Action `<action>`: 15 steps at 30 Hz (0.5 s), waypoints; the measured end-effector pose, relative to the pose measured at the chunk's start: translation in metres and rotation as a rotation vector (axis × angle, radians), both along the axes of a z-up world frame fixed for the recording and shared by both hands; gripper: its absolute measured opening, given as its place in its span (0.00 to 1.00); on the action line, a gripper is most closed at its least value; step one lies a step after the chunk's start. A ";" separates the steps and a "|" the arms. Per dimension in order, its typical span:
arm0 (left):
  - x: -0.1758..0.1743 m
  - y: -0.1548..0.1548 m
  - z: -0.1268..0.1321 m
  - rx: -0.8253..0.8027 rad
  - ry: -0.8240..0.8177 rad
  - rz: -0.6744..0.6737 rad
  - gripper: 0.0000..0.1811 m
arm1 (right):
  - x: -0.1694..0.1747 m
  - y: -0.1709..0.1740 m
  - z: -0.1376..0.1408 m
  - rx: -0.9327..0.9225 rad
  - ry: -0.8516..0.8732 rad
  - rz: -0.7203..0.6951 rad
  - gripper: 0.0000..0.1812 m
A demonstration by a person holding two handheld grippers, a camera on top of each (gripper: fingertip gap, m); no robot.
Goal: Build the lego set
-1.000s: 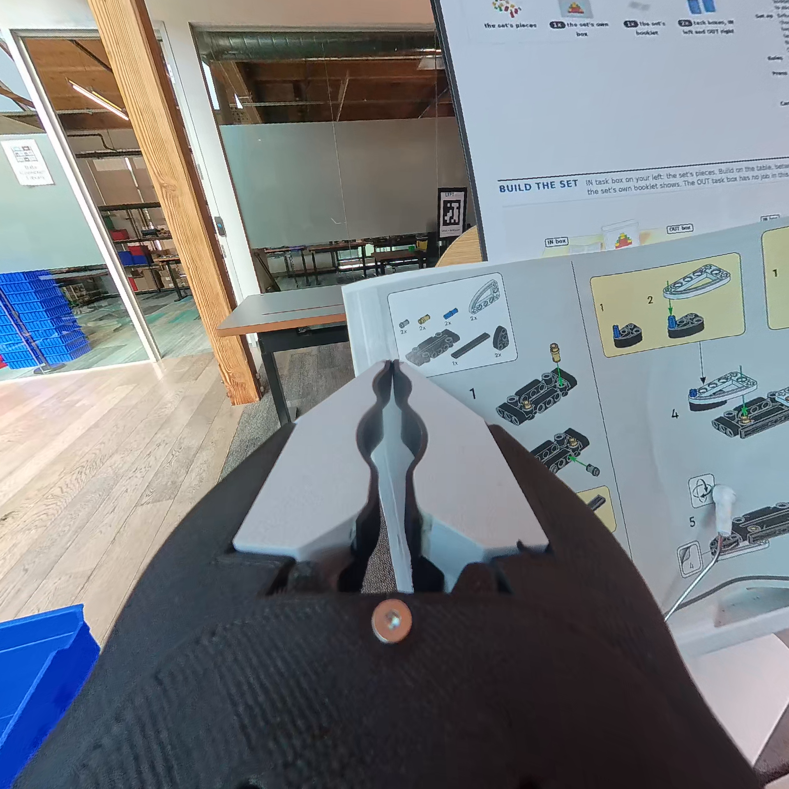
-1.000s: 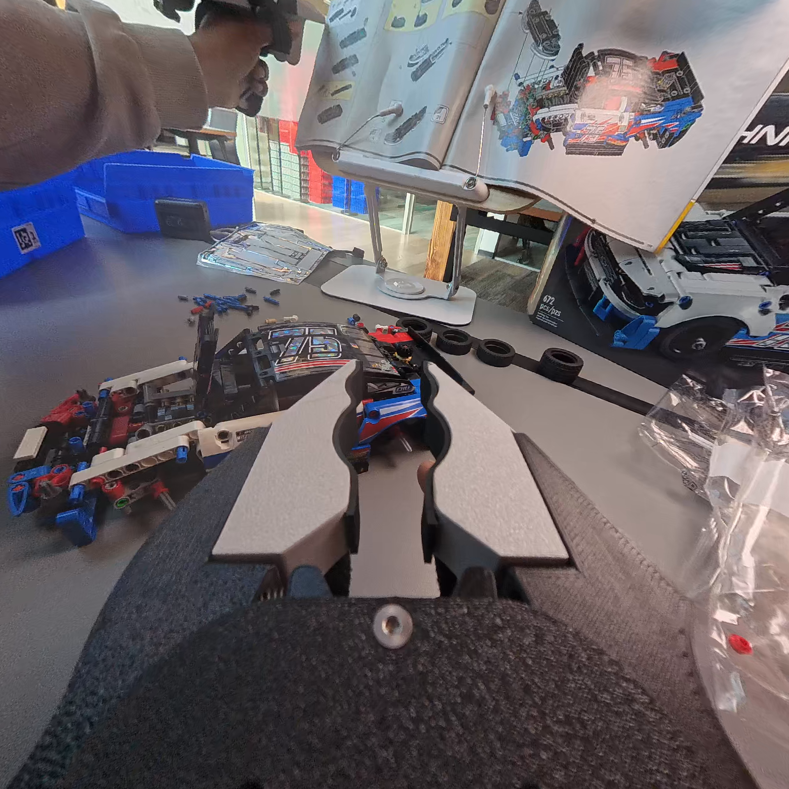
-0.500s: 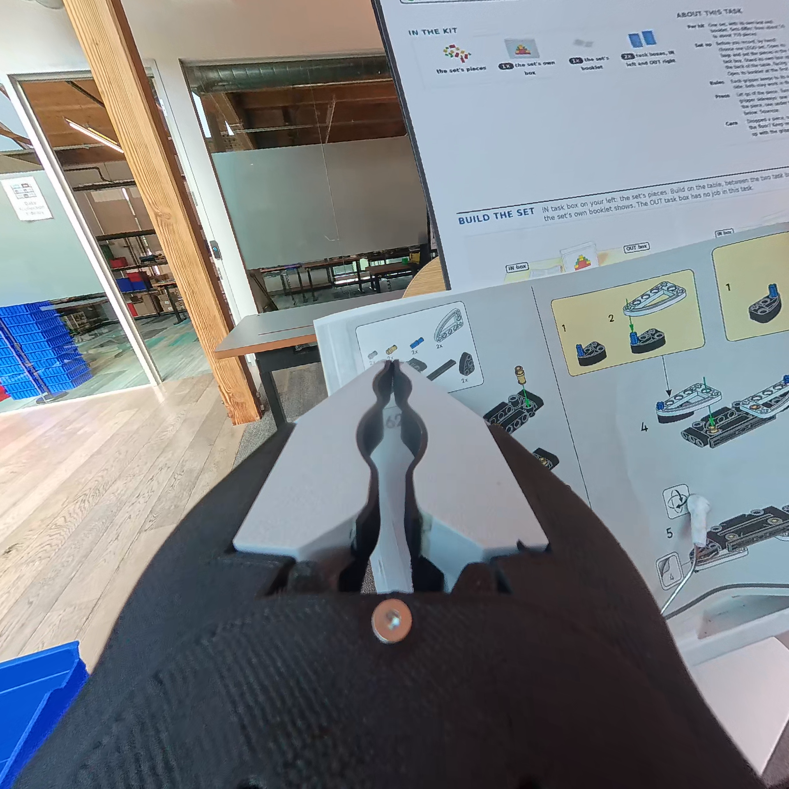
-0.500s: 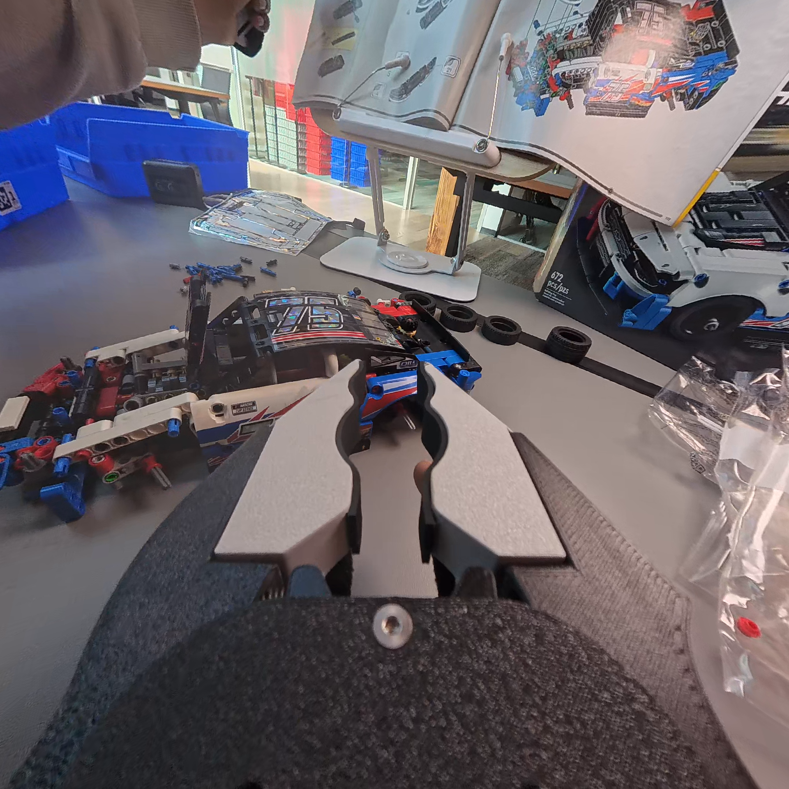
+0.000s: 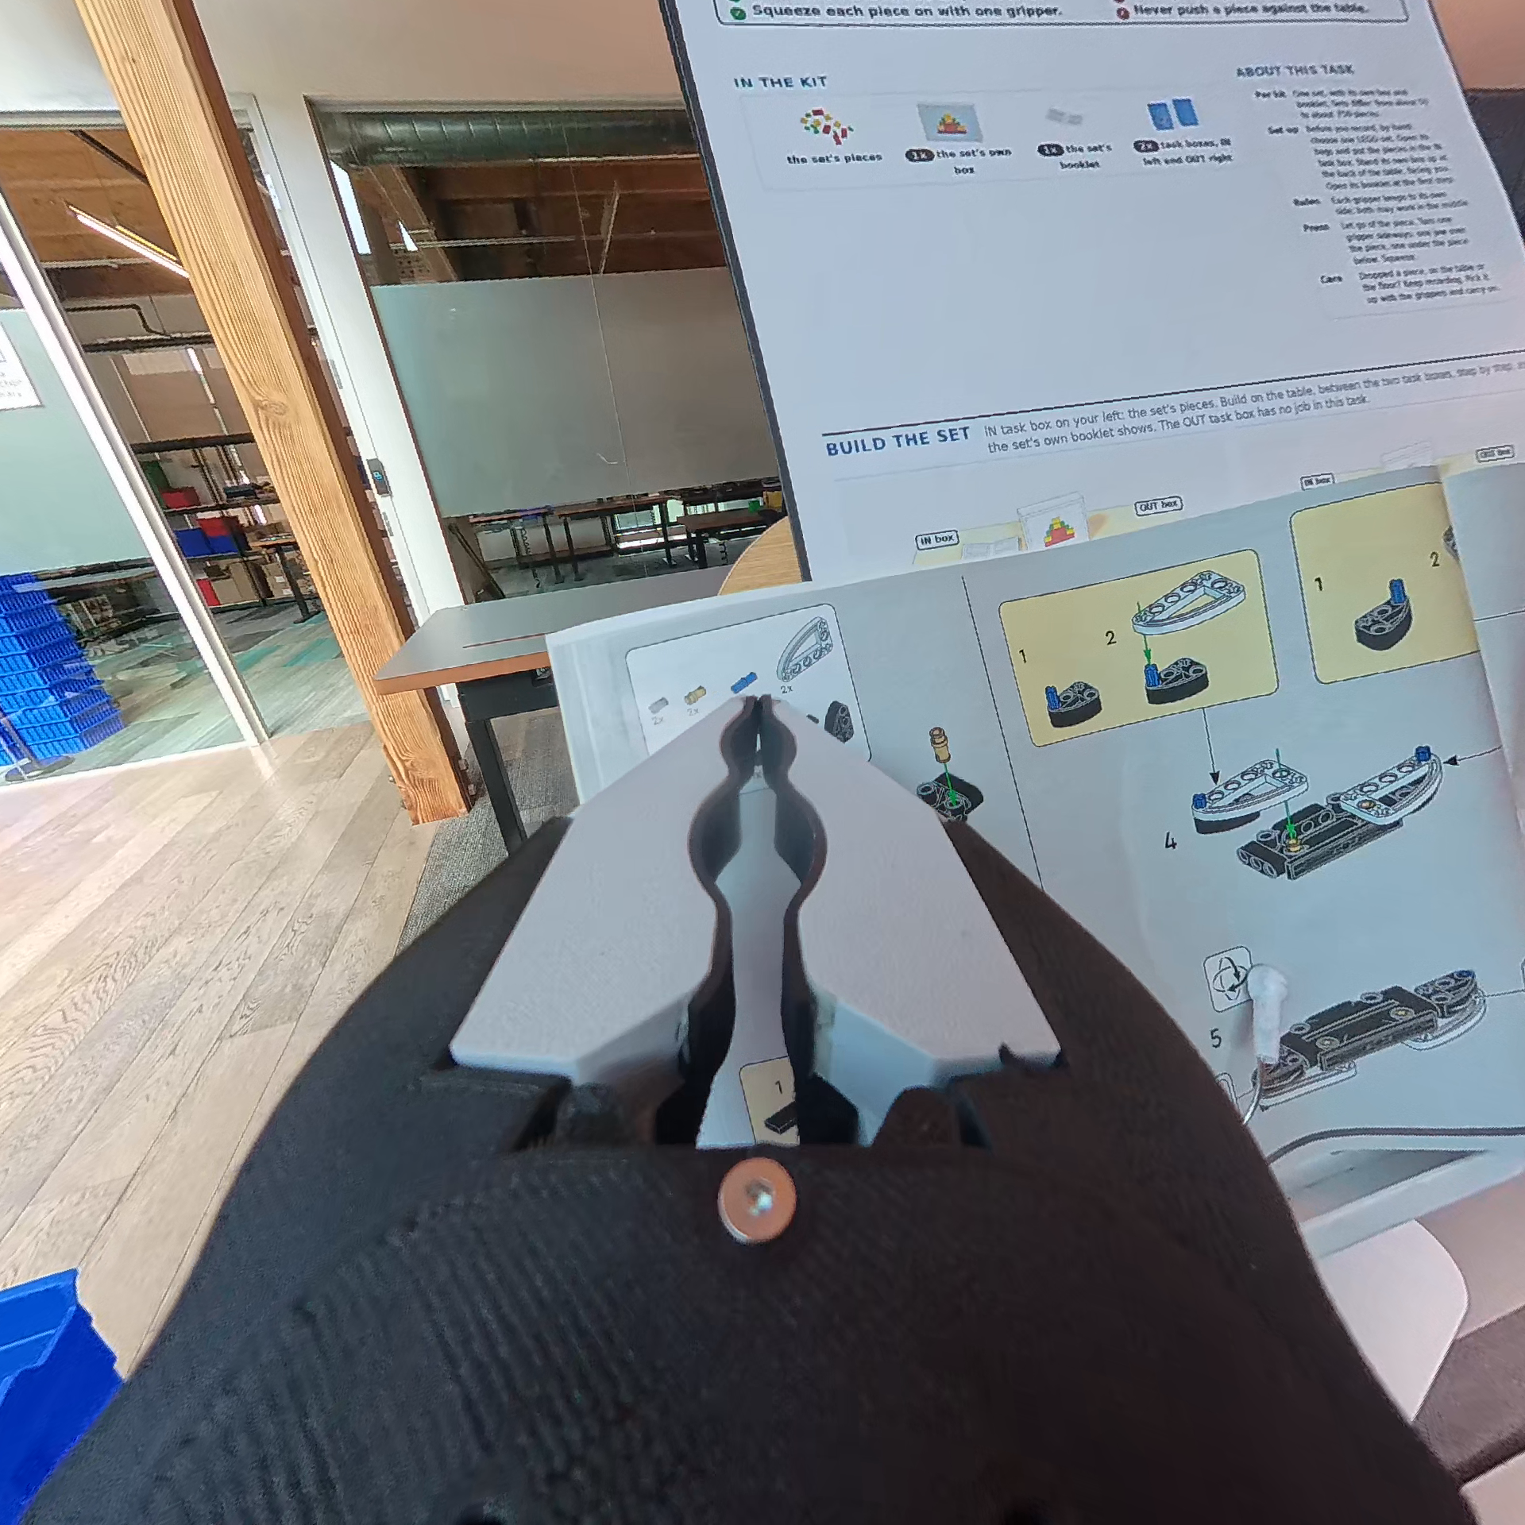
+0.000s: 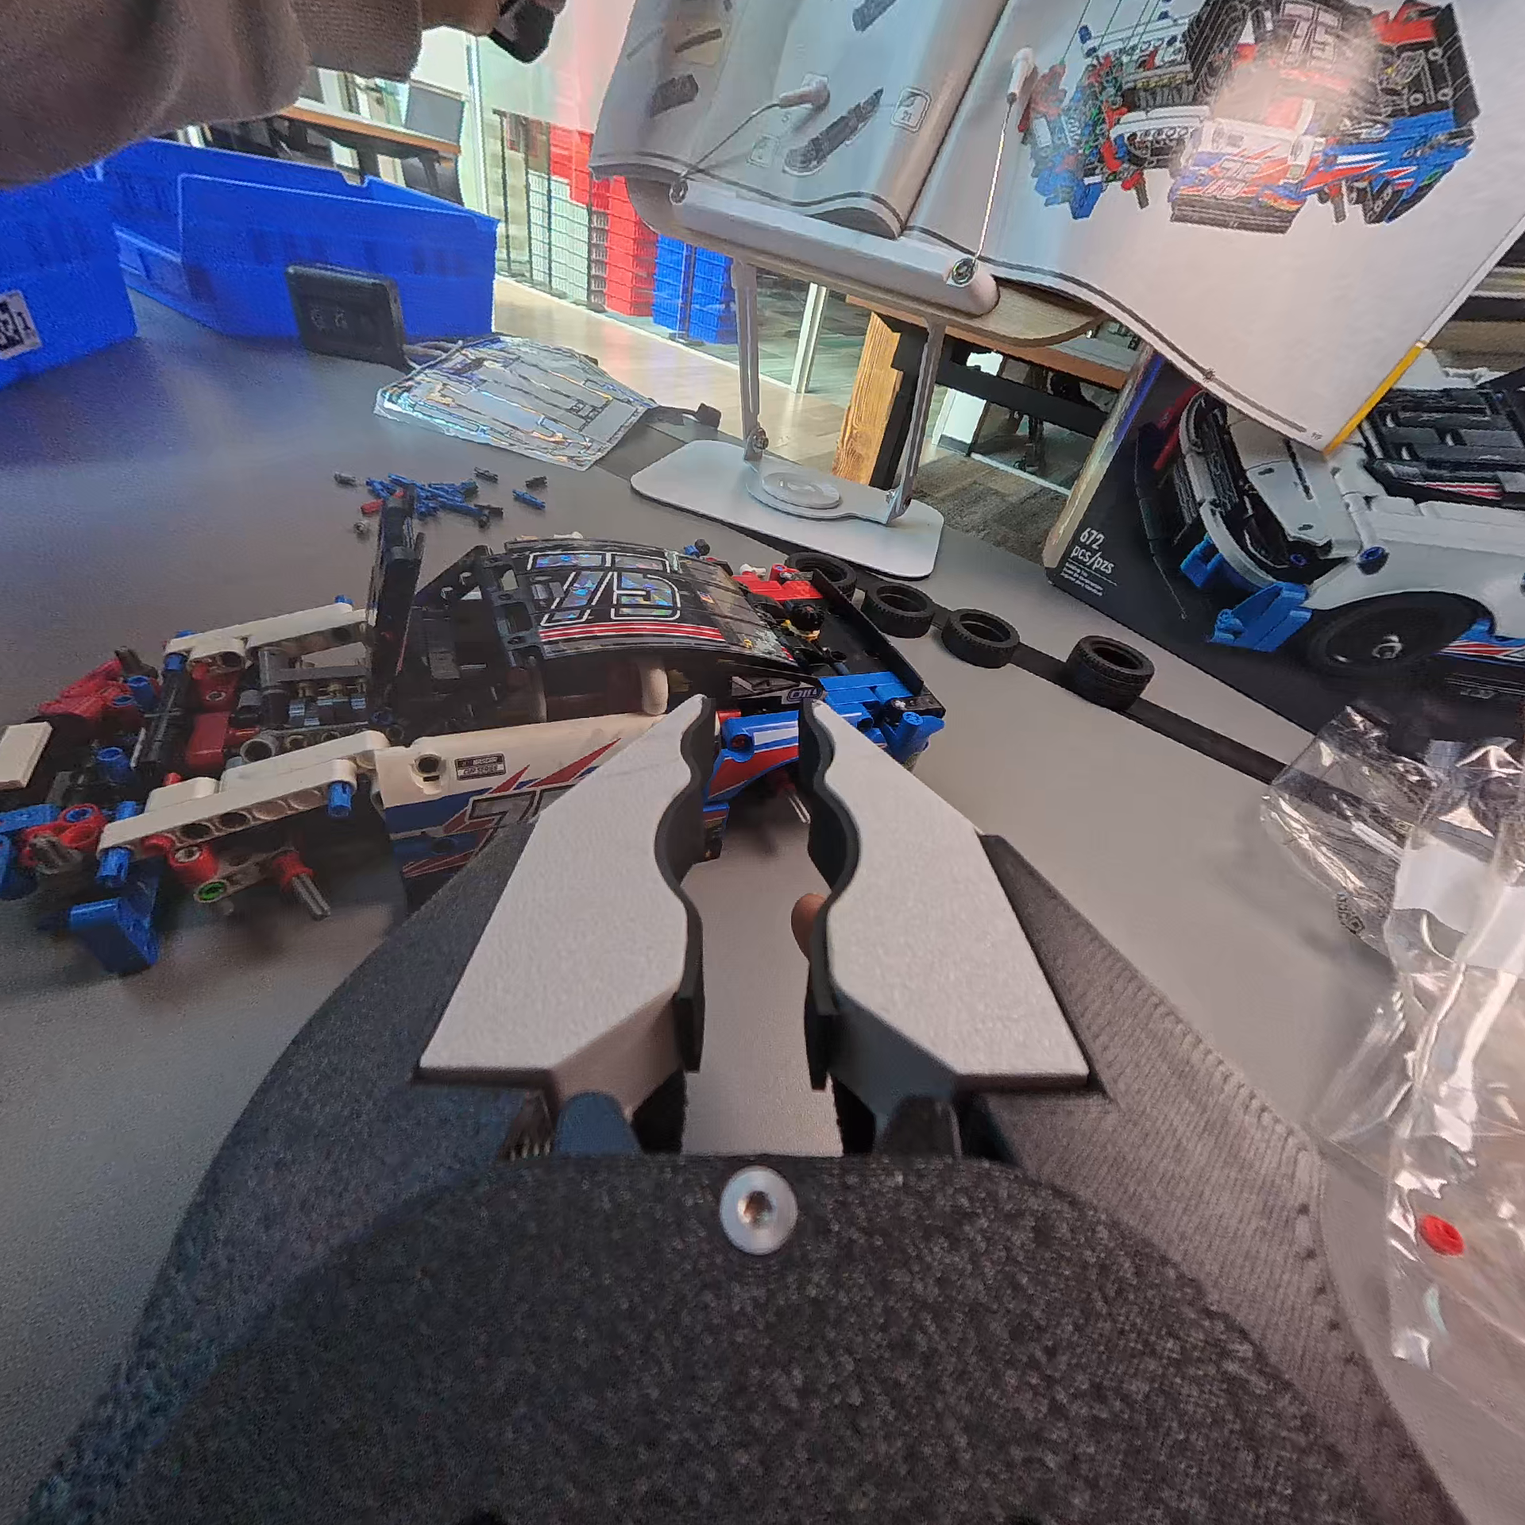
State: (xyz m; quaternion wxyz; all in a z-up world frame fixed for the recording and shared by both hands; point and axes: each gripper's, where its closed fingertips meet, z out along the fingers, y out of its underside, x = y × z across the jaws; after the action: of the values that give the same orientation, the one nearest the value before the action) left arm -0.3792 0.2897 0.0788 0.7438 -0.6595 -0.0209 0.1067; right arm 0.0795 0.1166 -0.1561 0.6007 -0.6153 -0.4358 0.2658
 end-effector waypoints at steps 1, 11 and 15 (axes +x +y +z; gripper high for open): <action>0.001 0.000 0.000 -0.002 0.002 0.000 0.00 | 0.000 0.000 0.000 0.001 0.000 0.001 0.09; 0.057 -0.030 -0.032 -0.176 0.095 -0.224 0.00 | 0.000 -0.005 0.002 0.014 -0.003 0.014 0.08; 0.108 -0.082 -0.125 -0.562 0.214 -0.485 0.00 | -0.001 -0.010 0.005 0.026 0.002 0.023 0.08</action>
State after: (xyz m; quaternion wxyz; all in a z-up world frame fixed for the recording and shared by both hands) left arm -0.2710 0.2080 -0.0464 0.5359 -0.8085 0.2433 -0.0025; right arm 0.0788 0.1066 -0.1511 0.6058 -0.6021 -0.4459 0.2677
